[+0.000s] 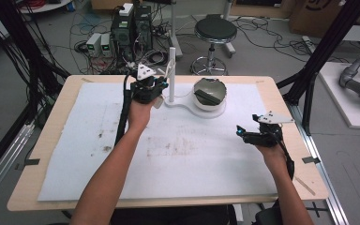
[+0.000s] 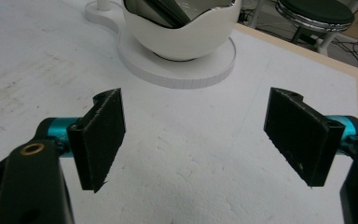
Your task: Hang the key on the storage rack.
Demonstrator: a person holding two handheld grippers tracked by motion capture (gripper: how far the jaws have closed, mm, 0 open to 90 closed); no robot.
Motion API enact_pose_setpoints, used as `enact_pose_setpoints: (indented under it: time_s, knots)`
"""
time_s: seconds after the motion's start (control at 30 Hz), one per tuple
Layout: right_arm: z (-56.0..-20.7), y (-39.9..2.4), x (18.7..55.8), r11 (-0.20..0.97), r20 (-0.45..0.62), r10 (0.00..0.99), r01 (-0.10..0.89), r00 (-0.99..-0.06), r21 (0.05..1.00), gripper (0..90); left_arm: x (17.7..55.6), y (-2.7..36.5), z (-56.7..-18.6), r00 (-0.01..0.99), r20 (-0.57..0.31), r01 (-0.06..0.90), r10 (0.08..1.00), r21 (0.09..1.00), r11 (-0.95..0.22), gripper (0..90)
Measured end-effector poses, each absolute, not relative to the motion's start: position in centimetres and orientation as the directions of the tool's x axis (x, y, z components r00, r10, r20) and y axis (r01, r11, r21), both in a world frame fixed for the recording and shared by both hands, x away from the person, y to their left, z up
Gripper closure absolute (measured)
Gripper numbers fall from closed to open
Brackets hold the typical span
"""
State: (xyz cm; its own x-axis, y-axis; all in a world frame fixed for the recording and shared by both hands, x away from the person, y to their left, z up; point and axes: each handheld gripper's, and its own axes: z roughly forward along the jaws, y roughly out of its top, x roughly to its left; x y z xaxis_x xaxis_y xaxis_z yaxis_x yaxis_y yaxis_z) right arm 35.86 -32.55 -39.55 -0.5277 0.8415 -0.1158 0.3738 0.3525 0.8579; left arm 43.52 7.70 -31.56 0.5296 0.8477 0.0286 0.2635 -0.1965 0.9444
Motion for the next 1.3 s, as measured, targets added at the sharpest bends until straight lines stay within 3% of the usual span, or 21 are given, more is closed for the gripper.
enact_pose_setpoints:
  time_s: [0.3, 0.5, 0.77, 0.93, 1.1, 1.3]
  knots:
    - [-39.6, -32.3, 35.9, 0.357, -0.116, 0.838, 0.375, -0.533, 0.855, 20.9, 44.7, 7.2, -33.4, 0.515, 0.020, 0.325, 0.857, 0.920, -0.217, 81.2]
    - [-39.7, -32.4, 35.9, 0.355, -0.114, 0.841, 0.381, -0.528, 0.854, 20.9, 44.8, 7.6, -34.7, 0.528, -0.036, 0.339, 0.848, 0.925, -0.172, 79.2]
    - [-39.6, -32.5, 35.7, 0.353, -0.113, 0.843, 0.383, -0.525, 0.854, 20.9, 43.8, 9.7, -35.4, 0.543, -0.057, 0.311, 0.838, 0.940, -0.138, 58.1]
    - [-39.6, -32.6, 35.6, 0.352, -0.112, 0.844, 0.384, -0.525, 0.854, 20.9, 42.4, 12.4, -36.5, 0.549, -0.131, 0.313, 0.825, 0.948, -0.057, 42.6]
    - [-39.7, -32.6, 35.4, 0.346, -0.106, 0.845, 0.385, -0.523, 0.855, 20.9, 40.8, 15.3, -37.5, 0.553, -0.173, 0.306, 0.815, 0.952, -0.006, 19.8]
    - [-39.9, -32.5, 35.4, 0.347, -0.098, 0.843, 0.395, -0.528, 0.851, 20.9, 38.7, 17.8, -38.1, 0.566, -0.161, 0.282, 0.809, 0.959, -0.006, 17.7]
